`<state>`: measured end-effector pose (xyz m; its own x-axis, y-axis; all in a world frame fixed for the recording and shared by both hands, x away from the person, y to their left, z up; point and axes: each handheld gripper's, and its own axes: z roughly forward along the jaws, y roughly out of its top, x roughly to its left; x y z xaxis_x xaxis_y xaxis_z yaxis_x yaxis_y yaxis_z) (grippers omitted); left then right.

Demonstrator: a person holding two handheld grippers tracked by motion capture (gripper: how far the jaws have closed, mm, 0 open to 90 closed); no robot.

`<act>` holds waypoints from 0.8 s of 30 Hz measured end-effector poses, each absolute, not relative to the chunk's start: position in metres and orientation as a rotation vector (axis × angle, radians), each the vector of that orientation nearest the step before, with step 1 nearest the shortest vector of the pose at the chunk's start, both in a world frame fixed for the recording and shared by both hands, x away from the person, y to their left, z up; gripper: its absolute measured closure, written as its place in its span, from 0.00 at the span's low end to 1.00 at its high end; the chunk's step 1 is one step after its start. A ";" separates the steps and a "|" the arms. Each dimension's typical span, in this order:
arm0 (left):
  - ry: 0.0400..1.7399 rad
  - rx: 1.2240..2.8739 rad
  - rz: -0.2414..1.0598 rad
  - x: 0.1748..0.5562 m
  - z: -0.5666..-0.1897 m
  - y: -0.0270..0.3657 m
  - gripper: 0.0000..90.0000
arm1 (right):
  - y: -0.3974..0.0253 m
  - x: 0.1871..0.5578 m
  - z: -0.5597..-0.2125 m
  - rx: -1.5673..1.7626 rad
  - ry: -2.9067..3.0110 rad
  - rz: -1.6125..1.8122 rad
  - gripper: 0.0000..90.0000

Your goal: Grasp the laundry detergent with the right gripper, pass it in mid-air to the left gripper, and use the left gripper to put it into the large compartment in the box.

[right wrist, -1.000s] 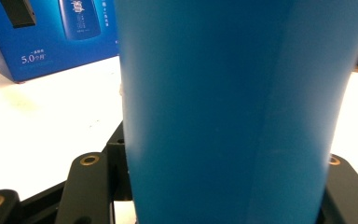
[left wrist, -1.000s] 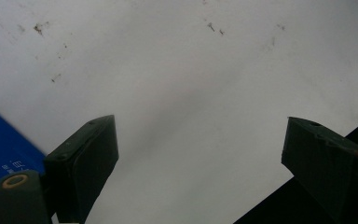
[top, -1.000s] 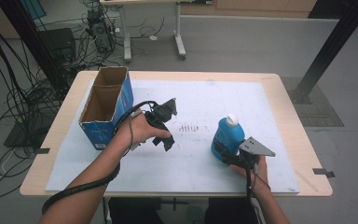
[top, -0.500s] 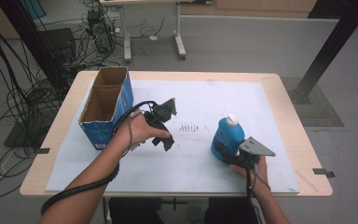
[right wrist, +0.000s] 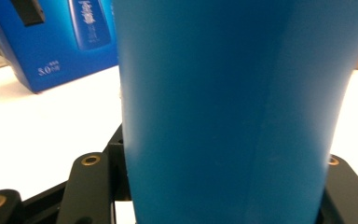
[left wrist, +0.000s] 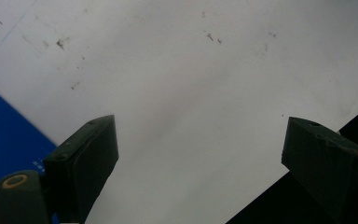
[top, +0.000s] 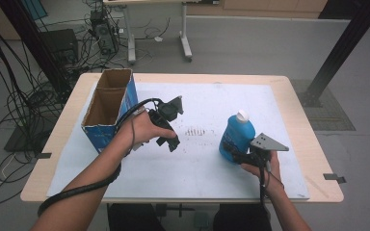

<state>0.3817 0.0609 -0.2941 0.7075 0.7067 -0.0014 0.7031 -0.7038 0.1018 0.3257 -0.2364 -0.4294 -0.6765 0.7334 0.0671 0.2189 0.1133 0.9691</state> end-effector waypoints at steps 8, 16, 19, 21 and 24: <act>1.117 2.838 0.108 0.383 -0.269 0.057 0.12 | -0.240 0.337 -0.406 0.865 2.033 1.659 0.47; 1.004 2.859 0.149 0.377 -0.236 0.050 0.12 | -0.246 0.349 -0.388 0.824 2.078 1.779 0.47; 0.953 2.878 0.159 0.374 -0.226 0.047 0.12 | -0.249 0.354 -0.383 0.805 2.098 1.818 0.47; 0.915 2.888 0.165 0.372 -0.219 0.044 0.12 | -0.250 0.356 -0.380 0.780 2.117 1.832 0.47; 0.865 2.898 0.149 0.369 -0.211 0.040 0.12 | -0.250 0.359 -0.374 0.728 2.150 1.838 0.47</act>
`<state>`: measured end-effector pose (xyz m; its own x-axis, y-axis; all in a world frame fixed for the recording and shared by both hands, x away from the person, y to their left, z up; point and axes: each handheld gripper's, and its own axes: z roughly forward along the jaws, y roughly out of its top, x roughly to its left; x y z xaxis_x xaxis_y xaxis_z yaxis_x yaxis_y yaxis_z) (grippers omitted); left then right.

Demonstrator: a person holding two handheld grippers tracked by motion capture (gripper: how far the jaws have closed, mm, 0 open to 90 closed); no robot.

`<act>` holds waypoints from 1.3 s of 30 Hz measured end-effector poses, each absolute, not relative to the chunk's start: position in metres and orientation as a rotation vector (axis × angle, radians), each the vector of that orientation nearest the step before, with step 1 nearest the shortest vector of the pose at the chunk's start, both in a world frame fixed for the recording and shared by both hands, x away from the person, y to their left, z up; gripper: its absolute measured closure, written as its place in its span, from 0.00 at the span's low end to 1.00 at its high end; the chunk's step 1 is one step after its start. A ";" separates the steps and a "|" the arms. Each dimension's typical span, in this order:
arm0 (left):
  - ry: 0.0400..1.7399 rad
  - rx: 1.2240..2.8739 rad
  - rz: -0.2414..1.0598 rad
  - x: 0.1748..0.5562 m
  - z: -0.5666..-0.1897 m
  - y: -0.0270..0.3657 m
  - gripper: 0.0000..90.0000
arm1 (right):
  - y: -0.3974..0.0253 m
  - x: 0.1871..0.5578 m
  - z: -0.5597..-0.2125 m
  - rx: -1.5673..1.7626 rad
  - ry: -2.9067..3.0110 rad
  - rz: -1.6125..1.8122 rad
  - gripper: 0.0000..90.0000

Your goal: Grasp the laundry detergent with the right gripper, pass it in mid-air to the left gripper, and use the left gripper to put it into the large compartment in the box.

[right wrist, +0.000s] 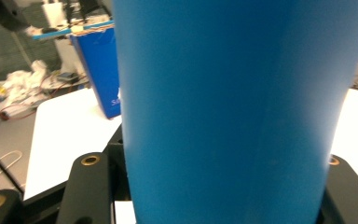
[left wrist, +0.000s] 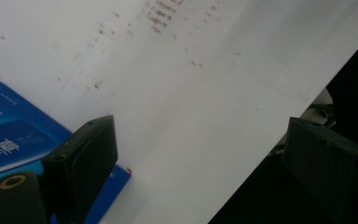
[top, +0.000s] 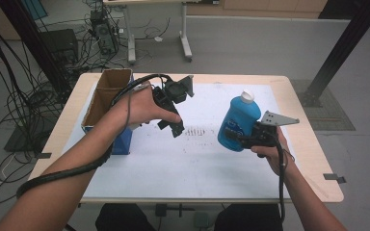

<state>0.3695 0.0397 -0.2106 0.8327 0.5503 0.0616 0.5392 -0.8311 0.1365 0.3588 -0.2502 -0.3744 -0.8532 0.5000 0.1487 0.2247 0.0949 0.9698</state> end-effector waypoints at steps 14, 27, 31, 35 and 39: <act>0.646 2.922 0.139 0.361 -0.178 0.028 0.12 | -0.242 0.369 -0.357 0.484 2.313 1.932 0.47; 0.462 2.932 0.110 0.354 -0.161 0.024 0.12 | -0.224 0.365 -0.342 0.290 2.439 1.977 0.47; 0.430 2.947 0.097 0.351 -0.159 0.021 0.12 | -0.219 0.361 -0.338 0.241 2.462 2.018 0.47; 0.389 2.957 0.094 0.349 -0.158 0.017 0.12 | -0.212 0.359 -0.333 0.187 2.481 2.030 0.47; 0.358 2.959 0.092 0.347 -0.155 0.013 0.12 | -0.206 0.357 -0.329 0.142 2.501 2.034 0.47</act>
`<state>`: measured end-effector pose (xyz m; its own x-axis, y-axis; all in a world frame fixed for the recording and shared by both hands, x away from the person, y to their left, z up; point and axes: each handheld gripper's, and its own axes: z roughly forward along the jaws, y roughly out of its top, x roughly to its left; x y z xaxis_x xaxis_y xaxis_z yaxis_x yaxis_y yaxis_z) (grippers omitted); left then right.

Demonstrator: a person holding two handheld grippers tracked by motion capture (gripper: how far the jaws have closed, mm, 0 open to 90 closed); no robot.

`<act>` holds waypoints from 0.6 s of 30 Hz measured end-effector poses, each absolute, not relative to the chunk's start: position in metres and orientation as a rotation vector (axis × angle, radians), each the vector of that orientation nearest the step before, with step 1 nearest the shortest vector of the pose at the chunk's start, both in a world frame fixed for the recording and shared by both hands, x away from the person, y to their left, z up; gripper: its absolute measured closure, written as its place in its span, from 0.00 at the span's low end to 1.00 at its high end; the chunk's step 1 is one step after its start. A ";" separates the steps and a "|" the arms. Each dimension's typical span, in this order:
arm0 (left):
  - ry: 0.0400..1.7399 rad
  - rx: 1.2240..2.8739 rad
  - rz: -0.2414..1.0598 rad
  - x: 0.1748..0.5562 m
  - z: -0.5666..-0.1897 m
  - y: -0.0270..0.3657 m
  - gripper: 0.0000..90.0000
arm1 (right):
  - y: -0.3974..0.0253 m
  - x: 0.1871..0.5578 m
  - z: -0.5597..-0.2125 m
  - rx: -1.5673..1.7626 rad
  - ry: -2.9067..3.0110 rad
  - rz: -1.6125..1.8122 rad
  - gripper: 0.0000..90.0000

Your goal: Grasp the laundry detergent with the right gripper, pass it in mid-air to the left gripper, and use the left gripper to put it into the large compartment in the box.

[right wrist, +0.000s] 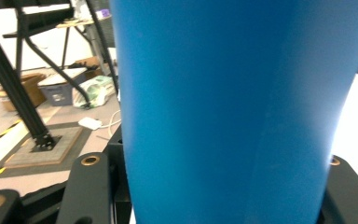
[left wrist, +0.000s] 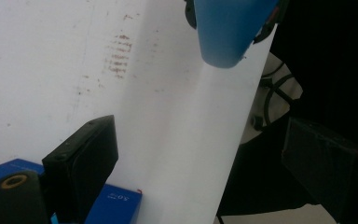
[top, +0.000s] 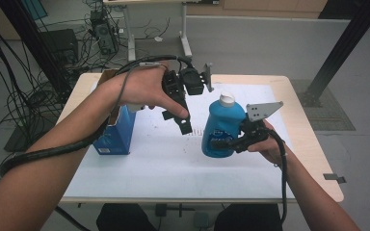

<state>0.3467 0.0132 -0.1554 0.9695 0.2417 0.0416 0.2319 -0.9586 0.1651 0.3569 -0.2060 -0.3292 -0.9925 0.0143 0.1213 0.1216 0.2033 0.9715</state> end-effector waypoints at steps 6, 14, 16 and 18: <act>0.334 2.955 0.085 0.345 -0.154 0.009 0.12 | -0.198 0.355 -0.327 -0.095 -2.372 -1.904 0.47; 0.310 2.940 0.086 0.344 -0.153 0.002 0.12 | -0.187 0.352 -0.326 -0.047 -2.375 -1.884 0.47; 0.302 2.931 0.081 0.344 -0.152 0.000 0.12 | -0.185 0.351 -0.325 -0.036 -2.380 -1.880 0.47; 0.290 2.930 0.084 0.344 -0.153 -0.001 0.13 | -0.183 0.351 -0.324 -0.024 -2.374 -1.883 0.47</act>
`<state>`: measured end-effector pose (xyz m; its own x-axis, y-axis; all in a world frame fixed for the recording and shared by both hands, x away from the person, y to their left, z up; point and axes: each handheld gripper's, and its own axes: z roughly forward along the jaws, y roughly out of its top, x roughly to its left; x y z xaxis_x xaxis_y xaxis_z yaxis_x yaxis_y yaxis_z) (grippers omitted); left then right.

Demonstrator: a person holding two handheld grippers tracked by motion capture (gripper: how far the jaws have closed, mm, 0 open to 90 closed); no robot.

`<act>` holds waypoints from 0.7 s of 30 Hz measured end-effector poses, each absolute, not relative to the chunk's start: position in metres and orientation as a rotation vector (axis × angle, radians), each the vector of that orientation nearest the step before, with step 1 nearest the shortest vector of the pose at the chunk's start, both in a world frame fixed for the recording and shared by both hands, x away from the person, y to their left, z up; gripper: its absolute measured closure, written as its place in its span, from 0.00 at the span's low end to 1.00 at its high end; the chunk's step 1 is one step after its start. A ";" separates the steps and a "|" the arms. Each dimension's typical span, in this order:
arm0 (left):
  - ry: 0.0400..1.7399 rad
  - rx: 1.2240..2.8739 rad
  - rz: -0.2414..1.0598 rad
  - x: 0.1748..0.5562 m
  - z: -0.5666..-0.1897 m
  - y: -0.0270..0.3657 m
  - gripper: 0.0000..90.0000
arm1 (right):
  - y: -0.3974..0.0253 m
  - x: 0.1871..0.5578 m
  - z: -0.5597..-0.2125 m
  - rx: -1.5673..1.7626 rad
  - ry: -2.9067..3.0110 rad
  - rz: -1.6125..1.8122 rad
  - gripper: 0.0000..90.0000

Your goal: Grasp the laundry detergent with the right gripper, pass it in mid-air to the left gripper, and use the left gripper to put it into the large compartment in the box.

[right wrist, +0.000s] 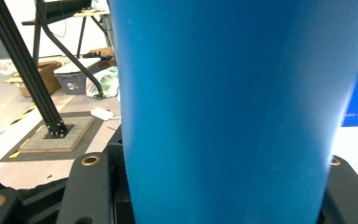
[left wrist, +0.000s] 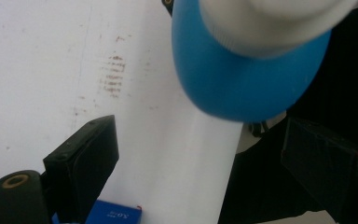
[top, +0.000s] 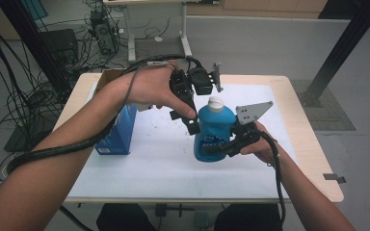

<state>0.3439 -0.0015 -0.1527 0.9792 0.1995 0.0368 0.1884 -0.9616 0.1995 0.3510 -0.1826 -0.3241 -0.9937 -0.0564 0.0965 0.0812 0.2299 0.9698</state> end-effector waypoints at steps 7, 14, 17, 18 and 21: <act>0.257 2.919 0.079 0.344 -0.156 -0.007 0.13 | -0.176 0.350 -0.320 0.004 -2.377 -1.879 0.47; 0.226 2.907 0.078 0.344 -0.159 -0.013 0.12 | -0.169 0.349 -0.323 0.017 -2.389 -1.861 0.47; 0.212 2.907 0.066 0.342 -0.160 -0.016 0.12 | -0.167 0.349 -0.324 0.018 -2.386 -1.857 0.47; 0.214 2.903 0.062 0.341 -0.161 -0.017 0.12 | -0.166 0.349 -0.324 0.021 -2.387 -1.857 0.47; 0.197 2.901 0.056 0.340 -0.161 -0.018 0.12 | -0.165 0.350 -0.325 0.018 -2.383 -1.856 0.47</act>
